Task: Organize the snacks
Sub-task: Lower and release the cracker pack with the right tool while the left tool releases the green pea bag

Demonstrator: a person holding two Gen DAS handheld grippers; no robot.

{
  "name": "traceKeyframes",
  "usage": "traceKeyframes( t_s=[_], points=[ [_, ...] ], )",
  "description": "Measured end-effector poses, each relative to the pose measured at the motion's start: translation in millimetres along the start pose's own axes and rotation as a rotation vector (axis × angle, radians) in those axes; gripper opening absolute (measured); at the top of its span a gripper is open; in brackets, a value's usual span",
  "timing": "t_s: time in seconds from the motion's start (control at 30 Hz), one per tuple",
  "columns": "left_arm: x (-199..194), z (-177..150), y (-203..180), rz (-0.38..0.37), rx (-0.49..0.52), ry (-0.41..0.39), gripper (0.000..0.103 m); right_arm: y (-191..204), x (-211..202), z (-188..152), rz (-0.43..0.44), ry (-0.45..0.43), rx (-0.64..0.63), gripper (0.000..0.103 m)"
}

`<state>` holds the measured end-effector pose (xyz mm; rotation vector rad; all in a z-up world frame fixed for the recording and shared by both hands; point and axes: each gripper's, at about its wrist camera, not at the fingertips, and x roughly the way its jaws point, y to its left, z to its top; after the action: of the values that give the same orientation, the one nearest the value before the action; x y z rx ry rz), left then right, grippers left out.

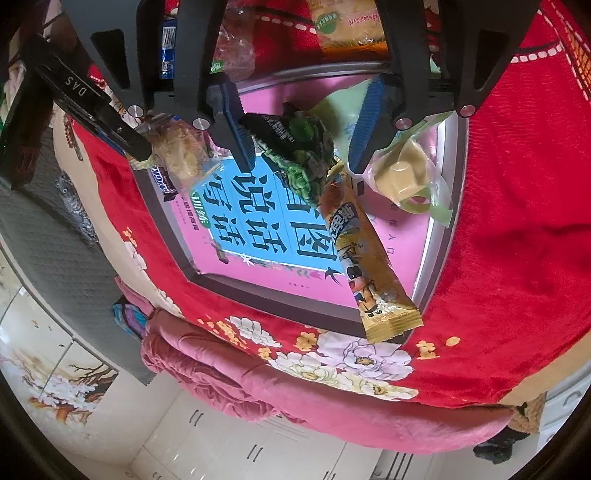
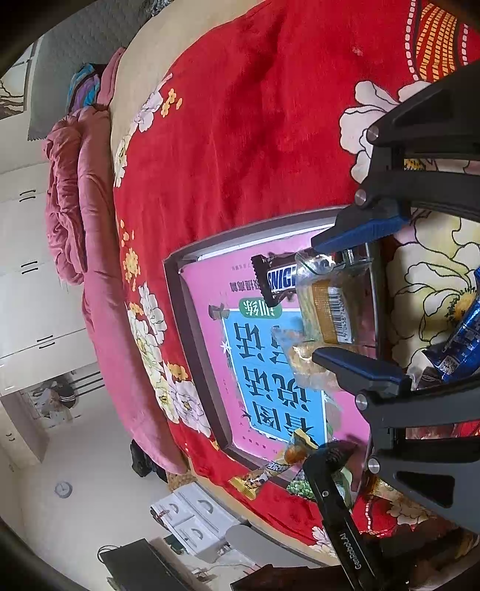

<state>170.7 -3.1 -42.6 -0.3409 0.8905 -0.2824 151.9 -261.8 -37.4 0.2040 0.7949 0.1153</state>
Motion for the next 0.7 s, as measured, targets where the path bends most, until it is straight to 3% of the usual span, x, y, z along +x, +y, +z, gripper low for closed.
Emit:
traceKeyframes(
  t_s=[0.3, 0.7],
  points=[
    [-5, 0, -3, 0.023, 0.019, -0.015, 0.065, -6, -6, 2, -0.007, -0.023, 0.017, 0.060],
    [-14, 2, 3, 0.016, -0.008, -0.045, 0.070, -5, -13, 3, -0.002, -0.052, 0.009, 0.062]
  ],
)
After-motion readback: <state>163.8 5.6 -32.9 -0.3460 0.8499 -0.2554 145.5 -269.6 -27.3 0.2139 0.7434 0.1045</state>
